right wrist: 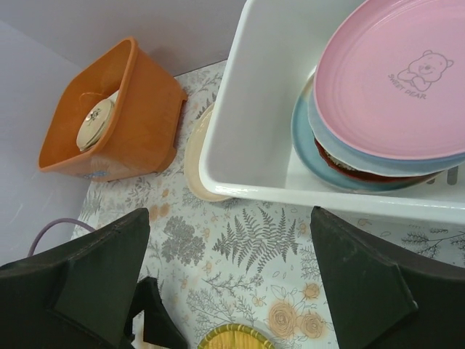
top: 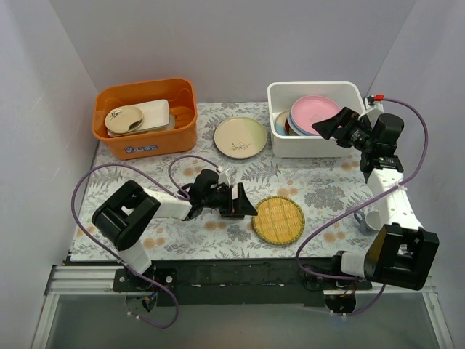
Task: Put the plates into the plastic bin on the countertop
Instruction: Pick up the plate at the center of the board.
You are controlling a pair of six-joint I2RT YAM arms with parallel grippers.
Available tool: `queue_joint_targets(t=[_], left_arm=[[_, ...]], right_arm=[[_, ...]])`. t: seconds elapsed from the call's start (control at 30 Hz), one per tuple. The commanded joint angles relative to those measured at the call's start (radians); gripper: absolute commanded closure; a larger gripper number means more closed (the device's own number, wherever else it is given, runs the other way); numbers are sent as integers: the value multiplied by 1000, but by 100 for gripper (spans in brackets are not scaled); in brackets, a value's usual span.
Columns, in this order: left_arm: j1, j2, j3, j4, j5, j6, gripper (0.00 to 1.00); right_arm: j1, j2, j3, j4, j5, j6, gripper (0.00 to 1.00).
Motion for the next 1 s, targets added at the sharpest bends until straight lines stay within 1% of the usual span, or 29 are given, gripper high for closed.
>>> queue_joint_targets(t=[0.0,0.03,0.23,0.37,0.43,0.47,0.5,0.57,0.6,0.7,0.97], left_arm=[[-7,40,-20,191,74,-70,19],[-10,52,-20,207,81,-79,23],[-43,164,15,260,98,-112,33],[-55,216,20,294,87,-135,44],[-56,239,24,299,81,-136,57],[-58,244,24,291,74,-135,61],[-61,247,26,284,60,-133,72],[-61,258,23,285,51,-132,84],[-60,261,18,285,43,-133,100],[-61,256,10,285,29,-136,100],[-61,221,-5,285,12,-142,100]], right_arm=[[2,-69,-30,42,-25,-2,2],[4,-88,-33,37,-27,-4,2],[4,-178,-65,-6,-4,-21,2],[4,-204,-95,-4,-25,-6,2],[4,-224,-128,3,-33,5,2],[4,-232,-144,11,-31,7,2],[2,-240,-156,17,-31,11,2],[4,-255,-185,23,-41,18,2],[2,-258,-194,25,-44,19,2],[4,-270,-225,31,-50,15,2],[2,-284,-236,23,-64,10,2]])
